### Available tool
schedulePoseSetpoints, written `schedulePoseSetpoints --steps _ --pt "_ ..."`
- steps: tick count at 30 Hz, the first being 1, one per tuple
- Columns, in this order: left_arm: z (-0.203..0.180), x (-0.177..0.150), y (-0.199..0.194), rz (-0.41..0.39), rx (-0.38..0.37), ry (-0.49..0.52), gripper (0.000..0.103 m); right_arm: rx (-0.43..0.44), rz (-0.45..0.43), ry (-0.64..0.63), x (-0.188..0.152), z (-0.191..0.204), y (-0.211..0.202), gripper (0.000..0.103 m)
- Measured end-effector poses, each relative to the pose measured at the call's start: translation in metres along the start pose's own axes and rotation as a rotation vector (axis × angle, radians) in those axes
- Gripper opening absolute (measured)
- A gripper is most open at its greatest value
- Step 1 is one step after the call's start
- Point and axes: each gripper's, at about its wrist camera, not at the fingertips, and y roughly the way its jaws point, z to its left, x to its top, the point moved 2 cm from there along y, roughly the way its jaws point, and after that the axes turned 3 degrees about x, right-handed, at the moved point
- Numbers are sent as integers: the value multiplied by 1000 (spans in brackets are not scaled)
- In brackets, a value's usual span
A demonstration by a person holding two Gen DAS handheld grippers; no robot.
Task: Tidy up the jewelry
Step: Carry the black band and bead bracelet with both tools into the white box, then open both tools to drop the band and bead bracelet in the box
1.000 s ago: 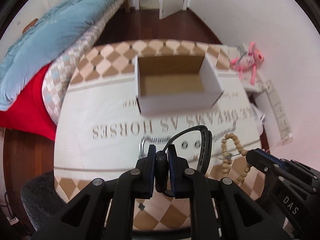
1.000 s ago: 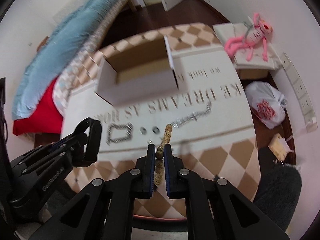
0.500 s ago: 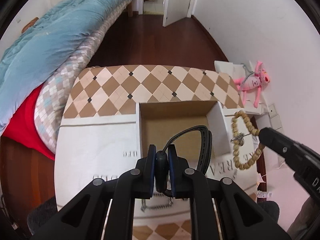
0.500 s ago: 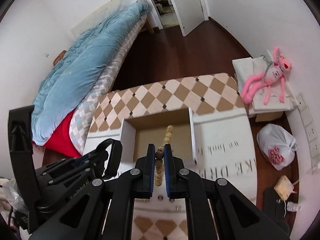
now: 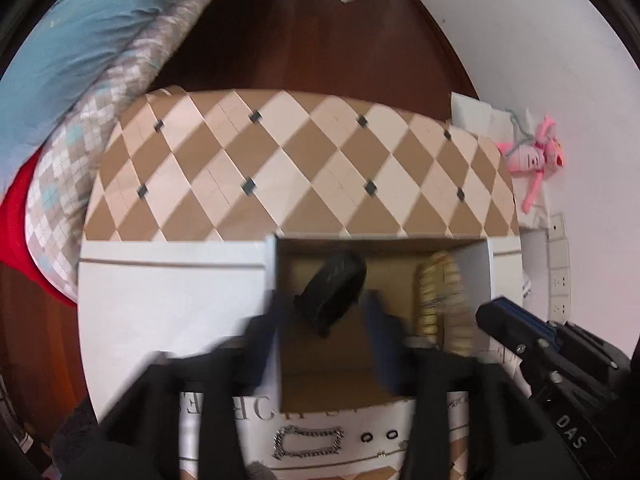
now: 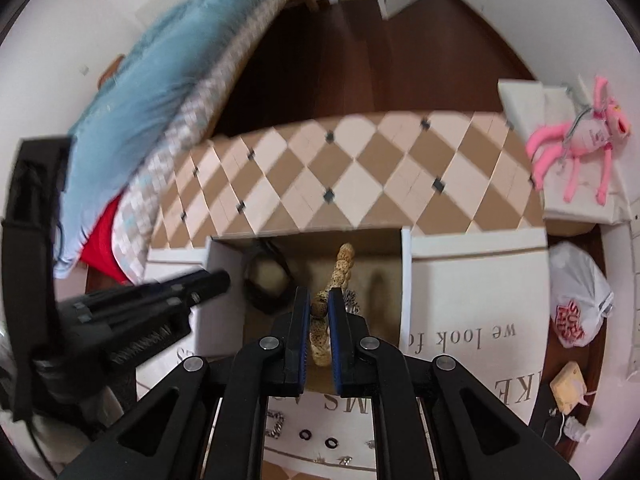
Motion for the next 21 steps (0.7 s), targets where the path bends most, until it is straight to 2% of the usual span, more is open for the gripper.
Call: schedulePoseSetpoints --steps 1,2,3,4,6,7,9,12,14,15,21 --pt "2 1 -5 -18 18 -4 74 -8 5 4 0 -2 2 25" --pt "4 1 -9 -35 36 -2 77 -25 2 10 0 -6 1 43" --pt "5 0 -15 -56 49 5 77 -38 -4 9 -2 -7 0 55" --pt "6 -1 -20 -73 60 12 78 -43 -12 8 -4 -9 -3 57" --pt "9 -2 -25 -101 95 24 92 -85 -26 5 -7 -11 -7 61" --pt "10 -5 -28 -120 115 29 96 -122 -36 -3 -10 -12 -9 66" --pt "14 -12 -31 -164 157 38 98 -203 -54 -24 -14 -13 -12 93" --pt "20 -28 -30 -214 211 36 102 -322 -68 -68 -26 -11 -13 96" --pt "22 -38 -22 -208 229 39 102 -364 -70 -92 -36 -11 -9 100" --pt "22 -41 -20 -203 237 39 102 -377 -70 -98 -37 -11 -7 102" --pt "22 -59 -10 -188 254 42 103 -401 -80 -94 -50 -14 3 103"
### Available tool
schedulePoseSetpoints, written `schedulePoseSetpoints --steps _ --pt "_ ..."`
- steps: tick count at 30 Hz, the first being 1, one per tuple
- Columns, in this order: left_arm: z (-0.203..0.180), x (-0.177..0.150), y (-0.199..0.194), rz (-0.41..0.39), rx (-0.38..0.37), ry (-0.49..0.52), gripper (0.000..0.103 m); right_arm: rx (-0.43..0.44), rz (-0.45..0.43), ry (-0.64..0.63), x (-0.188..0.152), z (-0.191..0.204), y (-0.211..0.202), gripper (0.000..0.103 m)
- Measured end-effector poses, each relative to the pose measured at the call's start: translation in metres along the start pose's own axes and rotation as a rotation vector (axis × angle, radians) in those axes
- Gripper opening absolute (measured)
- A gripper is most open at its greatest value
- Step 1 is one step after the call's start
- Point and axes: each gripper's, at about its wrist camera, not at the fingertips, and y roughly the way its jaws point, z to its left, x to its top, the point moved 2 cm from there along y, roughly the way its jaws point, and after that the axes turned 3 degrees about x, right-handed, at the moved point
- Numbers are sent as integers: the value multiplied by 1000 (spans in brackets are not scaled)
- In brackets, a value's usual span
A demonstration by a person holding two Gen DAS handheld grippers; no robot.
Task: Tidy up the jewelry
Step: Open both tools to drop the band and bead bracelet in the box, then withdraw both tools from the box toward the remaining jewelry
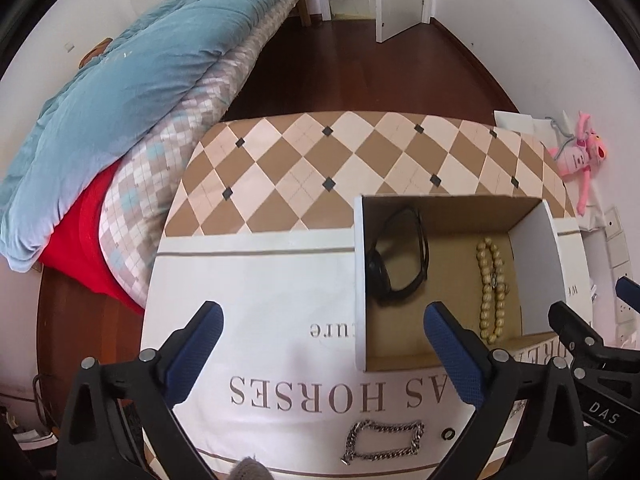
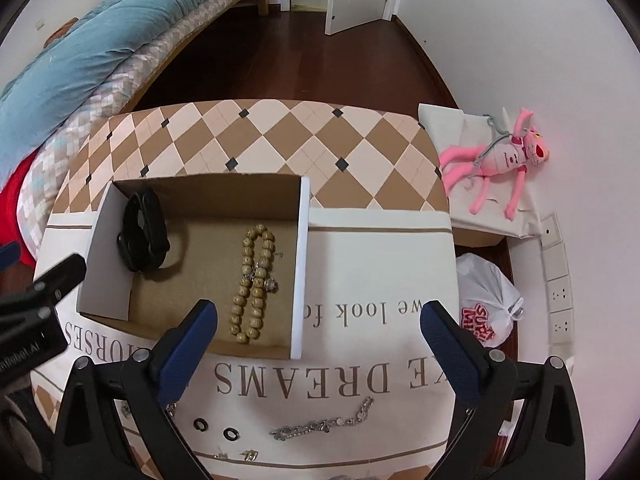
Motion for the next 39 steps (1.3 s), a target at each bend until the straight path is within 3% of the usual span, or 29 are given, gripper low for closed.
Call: schedulePoseSetpoints --steps 10,25,30,34,38,39 --pt "6 -8 -34 -56 -19 -56 103 8 -46 14 -9 2 -29 103" --pt "13 -39 -118 -163 -47 -69 103 10 -218 46 -36 -1 -124 103" --pt "19 -46 -137 -184 -12 -84 103 31 -266 60 -47 -2 -154 103" --pt "25 -58 -133 -208 9 -81 103 56 -253 90 -60 -7 -155 103" --pt "27 -82 -93 -120 57 -64 103 98 -171 120 -86 -8 -122 102" --pt "26 -88 -85 -99 64 -61 103 123 -145 129 -94 -7 -109 96"
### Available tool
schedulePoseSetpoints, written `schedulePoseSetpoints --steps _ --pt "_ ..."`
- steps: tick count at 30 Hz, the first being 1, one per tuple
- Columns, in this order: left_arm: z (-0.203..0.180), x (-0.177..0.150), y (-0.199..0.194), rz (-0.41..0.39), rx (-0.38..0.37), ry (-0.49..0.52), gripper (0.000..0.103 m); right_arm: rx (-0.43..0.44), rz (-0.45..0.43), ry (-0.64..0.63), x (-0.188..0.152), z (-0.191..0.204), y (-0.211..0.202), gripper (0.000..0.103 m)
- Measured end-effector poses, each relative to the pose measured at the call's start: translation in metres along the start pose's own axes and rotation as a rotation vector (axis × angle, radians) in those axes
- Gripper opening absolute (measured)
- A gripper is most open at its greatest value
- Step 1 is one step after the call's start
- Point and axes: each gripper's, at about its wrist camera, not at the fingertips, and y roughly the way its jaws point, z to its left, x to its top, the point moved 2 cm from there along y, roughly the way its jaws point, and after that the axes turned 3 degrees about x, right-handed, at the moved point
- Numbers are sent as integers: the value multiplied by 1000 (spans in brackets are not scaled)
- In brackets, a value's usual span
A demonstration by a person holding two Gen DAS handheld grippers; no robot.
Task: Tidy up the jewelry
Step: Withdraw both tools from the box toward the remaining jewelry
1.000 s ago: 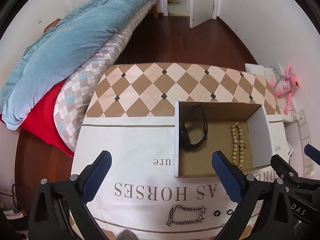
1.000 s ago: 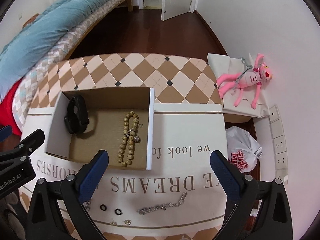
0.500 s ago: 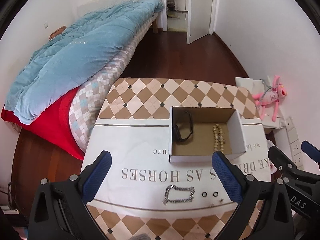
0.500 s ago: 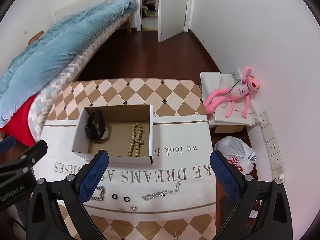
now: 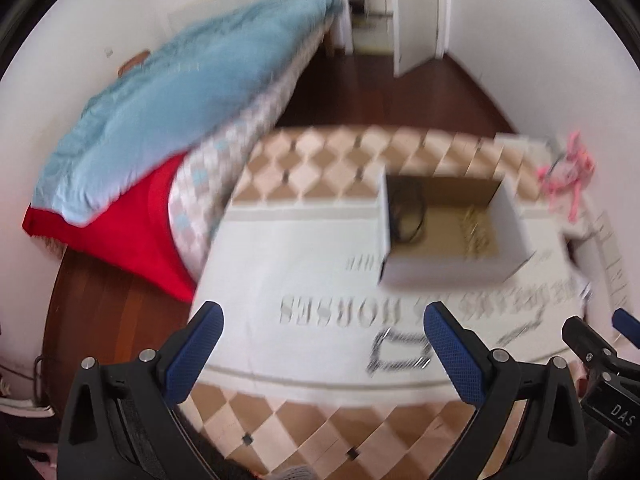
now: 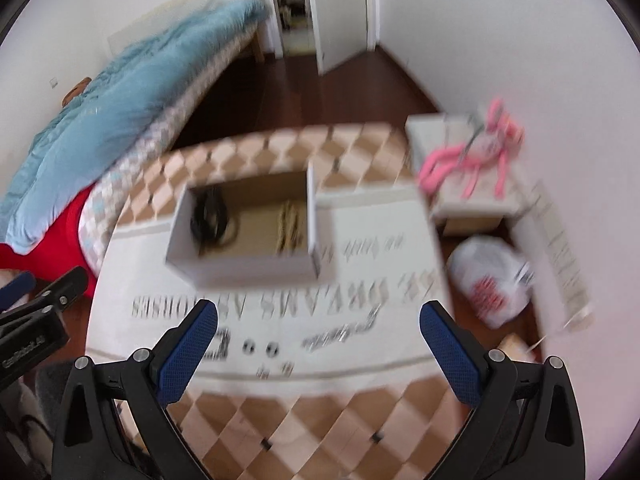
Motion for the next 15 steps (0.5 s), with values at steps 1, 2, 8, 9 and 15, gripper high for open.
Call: schedulePoseSetpoints --steps 1,2,8,9,15 --pt "0 -10 13 34 12 3 103 30 31 8 -13 0 15 91" --pt "1 -19 26 67 15 3 103 55 59 13 -23 1 27 78" --pt "2 -55 68 170 50 23 103 79 169 79 -71 -5 89 49" --pt "2 -58 74 181 53 25 103 85 178 87 -75 -6 95 47" --pt "1 -61 91 220 38 13 103 90 194 72 -84 0 115 38"
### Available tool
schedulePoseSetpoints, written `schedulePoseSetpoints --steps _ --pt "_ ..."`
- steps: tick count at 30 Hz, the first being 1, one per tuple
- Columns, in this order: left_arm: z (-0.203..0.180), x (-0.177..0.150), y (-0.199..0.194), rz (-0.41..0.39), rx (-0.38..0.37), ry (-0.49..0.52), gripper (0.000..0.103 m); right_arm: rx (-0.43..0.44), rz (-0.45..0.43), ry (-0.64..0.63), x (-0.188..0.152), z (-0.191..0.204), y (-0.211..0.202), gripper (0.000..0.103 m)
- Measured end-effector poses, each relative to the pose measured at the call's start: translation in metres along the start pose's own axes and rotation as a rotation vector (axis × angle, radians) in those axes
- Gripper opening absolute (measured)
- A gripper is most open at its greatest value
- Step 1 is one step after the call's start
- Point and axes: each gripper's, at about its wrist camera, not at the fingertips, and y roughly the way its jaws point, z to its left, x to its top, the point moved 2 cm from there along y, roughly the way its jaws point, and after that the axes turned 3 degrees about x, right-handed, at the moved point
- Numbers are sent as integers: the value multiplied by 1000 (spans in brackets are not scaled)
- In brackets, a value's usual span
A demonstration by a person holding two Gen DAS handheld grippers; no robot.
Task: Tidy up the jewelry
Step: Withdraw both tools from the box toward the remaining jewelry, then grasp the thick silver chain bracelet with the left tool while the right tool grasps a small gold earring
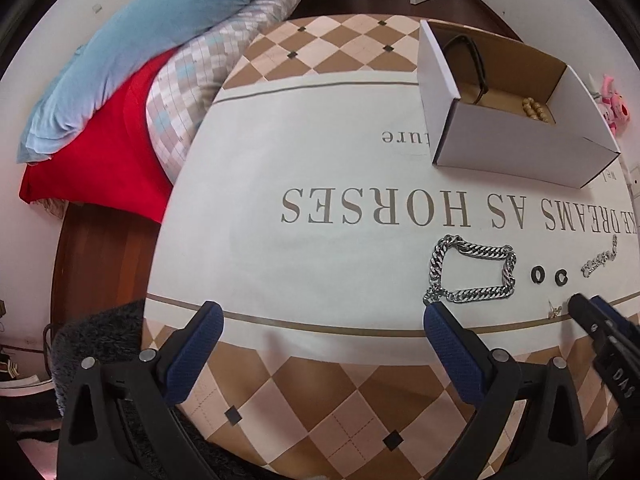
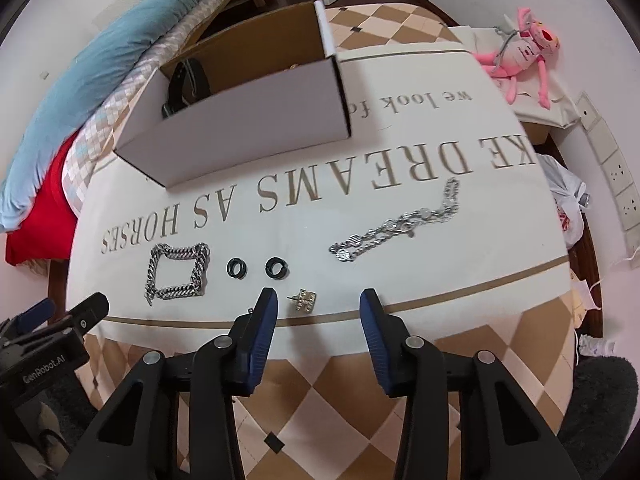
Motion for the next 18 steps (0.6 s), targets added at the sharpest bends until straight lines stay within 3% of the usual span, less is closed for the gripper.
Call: schedulePoseSetpoints --steps 4,6,11,13,18 --pt "-3 5 8 14 -21 -3 102 -60 -8 -60 -3 10 4 29" --pt "-6 6 12 23 -44 -6 102 -90 -17 -88 -4 13 5 7" --pt "-21 13 26 74 -153 -4 102 -85 -29 -67 -5 10 0 1" --pt "-30 16 29 74 -173 13 95 -81 -36 -50 -5 5 -4 0" --pt "-51 20 31 42 -190 95 54 -80 -46 -14 -2 -7 -13 0"
